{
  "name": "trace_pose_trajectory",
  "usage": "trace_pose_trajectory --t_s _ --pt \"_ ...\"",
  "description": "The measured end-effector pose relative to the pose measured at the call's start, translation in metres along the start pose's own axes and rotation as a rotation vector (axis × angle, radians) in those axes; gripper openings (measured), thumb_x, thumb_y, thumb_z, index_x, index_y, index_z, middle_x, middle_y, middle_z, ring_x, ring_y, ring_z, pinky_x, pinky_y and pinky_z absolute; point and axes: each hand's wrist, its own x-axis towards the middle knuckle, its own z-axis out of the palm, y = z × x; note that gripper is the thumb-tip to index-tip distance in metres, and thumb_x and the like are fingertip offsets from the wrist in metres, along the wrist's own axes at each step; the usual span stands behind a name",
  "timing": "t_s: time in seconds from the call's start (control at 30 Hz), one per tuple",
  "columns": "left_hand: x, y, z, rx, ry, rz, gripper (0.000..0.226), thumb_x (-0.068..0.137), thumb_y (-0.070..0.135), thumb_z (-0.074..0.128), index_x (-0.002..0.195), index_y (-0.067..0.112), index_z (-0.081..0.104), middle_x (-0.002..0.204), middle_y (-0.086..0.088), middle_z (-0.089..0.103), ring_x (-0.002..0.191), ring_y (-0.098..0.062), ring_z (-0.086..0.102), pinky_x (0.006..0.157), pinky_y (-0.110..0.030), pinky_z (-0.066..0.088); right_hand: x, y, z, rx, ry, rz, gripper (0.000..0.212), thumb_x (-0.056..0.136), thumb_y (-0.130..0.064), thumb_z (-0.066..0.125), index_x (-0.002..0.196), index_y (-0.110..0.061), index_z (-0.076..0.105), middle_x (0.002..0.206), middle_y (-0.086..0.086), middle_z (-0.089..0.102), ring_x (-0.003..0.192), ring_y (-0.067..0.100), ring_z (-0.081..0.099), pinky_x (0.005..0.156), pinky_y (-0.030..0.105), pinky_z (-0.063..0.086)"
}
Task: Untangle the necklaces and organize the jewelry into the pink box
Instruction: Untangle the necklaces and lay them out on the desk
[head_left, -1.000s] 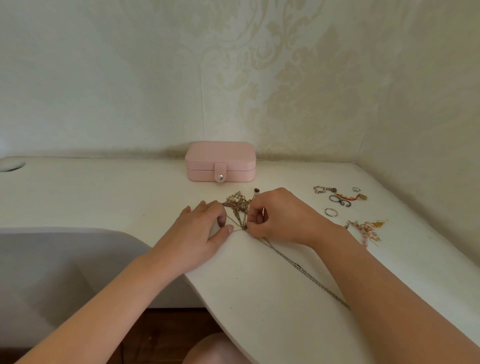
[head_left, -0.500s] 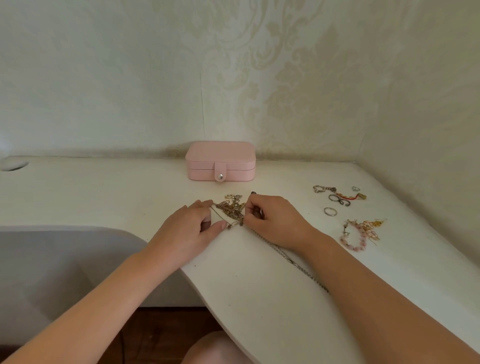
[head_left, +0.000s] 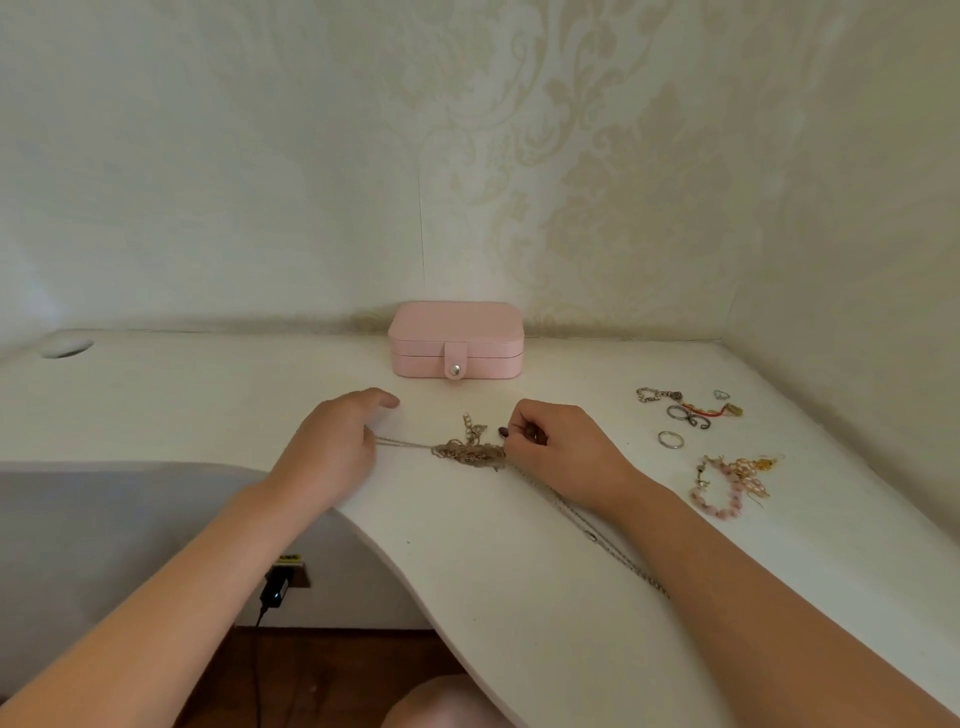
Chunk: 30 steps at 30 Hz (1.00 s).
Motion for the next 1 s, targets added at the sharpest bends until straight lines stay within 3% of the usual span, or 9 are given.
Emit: trace_pose_trajectory --t_s 0.07,0.17,0.33,0.47,0.67,0.77,0.83,0.9,1.0 --pt "-0.013 0.017 0.006 -0.045 0.092 0.125 0.039 0.089 -0.006 0.046 0.117 0.014 0.064 0.125 -0.004 0.061 0.103 -0.025 0.060 0.083 -0.017 0.036 0.000 0.000 0.000 0.011 0.006 0.002 0.016 0.087 -0.021 0.054 0.071 -0.018 0.052 0.064 -0.010 0.050 0.056 0.004 0.039 0.054 0.017 0.032" --pt "-0.027 0.044 0.017 -0.119 0.060 0.299 0.026 0.091 0.009 0.057 0.114 0.016 0.066 0.119 0.002 0.063 0.110 -0.015 0.057 0.094 -0.019 0.038 0.001 0.000 0.001 0.031 0.012 -0.009 0.017 0.088 -0.021 0.053 0.071 -0.020 0.051 0.063 -0.011 0.049 0.054 0.002 0.040 0.053 0.014 0.031" --pt "-0.016 0.059 0.032 -0.241 -0.018 0.220 0.014 0.086 0.018 0.067 0.098 0.018 0.073 0.096 0.004 0.068 0.088 -0.010 0.063 0.082 -0.030 0.049 -0.001 -0.001 -0.001 0.176 0.034 0.006 0.019 0.090 -0.017 0.047 0.071 -0.018 0.048 0.064 -0.009 0.048 0.056 0.007 0.037 0.055 0.020 0.033" --pt "-0.011 0.058 0.034 -0.317 -0.052 0.158 0.007 0.078 0.028 0.075 0.081 0.022 0.074 0.085 0.009 0.070 0.079 -0.003 0.062 0.073 -0.020 0.047 -0.001 -0.001 -0.002 0.285 0.062 0.044 0.023 0.091 -0.015 0.044 0.068 -0.020 0.044 0.063 -0.006 0.046 0.059 0.011 0.036 0.057 0.027 0.033" --pt "-0.007 0.060 0.036 -0.311 -0.023 0.192 0.005 0.082 0.017 0.070 0.083 0.021 0.073 0.085 0.012 0.069 0.079 -0.001 0.062 0.071 -0.009 0.043 0.000 -0.001 -0.001 0.333 0.068 0.080 0.019 0.091 -0.016 0.042 0.073 -0.014 0.046 0.067 0.002 0.049 0.061 0.014 0.039 0.058 0.029 0.033" --pt "-0.006 0.062 0.036 -0.461 0.105 0.127 0.011 0.084 0.015 0.068 0.078 0.024 0.070 0.078 0.016 0.068 0.079 0.005 0.061 0.071 -0.005 0.040 0.000 -0.001 -0.003 0.294 0.100 0.093 0.019 0.090 -0.018 0.042 0.072 -0.015 0.045 0.067 0.002 0.048 0.061 0.014 0.037 0.058 0.029 0.033" --pt "-0.003 0.064 0.035 -0.564 0.150 0.065 0.013 0.084 0.015 0.067 0.075 0.024 0.068 0.074 0.016 0.067 0.075 0.001 0.060 0.069 -0.010 0.041 0.000 -0.001 -0.002 0.268 0.114 0.098 0.020 0.090 -0.018 0.042 0.071 -0.016 0.043 0.066 0.001 0.048 0.059 0.013 0.036 0.057 0.027 0.032" --pt "0.001 0.070 0.038 -0.673 0.140 -0.016 0.011 0.087 0.013 0.064 0.076 0.018 0.066 0.073 0.009 0.066 0.071 -0.007 0.059 0.067 -0.013 0.043 0.000 -0.002 -0.002 0.243 0.115 0.094 0.019 0.091 -0.018 0.043 0.071 -0.015 0.043 0.065 0.000 0.048 0.057 0.011 0.035 0.055 0.024 0.032" --pt "0.013 0.080 0.040 -1.089 0.067 -0.254 0.014 0.091 0.009 0.053 0.080 0.007 0.061 0.076 -0.007 0.063 0.070 -0.016 0.060 0.067 -0.024 0.050 0.001 0.000 -0.003 0.203 0.122 0.104 0.018 0.091 -0.018 0.042 0.076 -0.009 0.044 0.064 0.001 0.048 0.053 0.011 0.035 0.050 0.023 0.032"
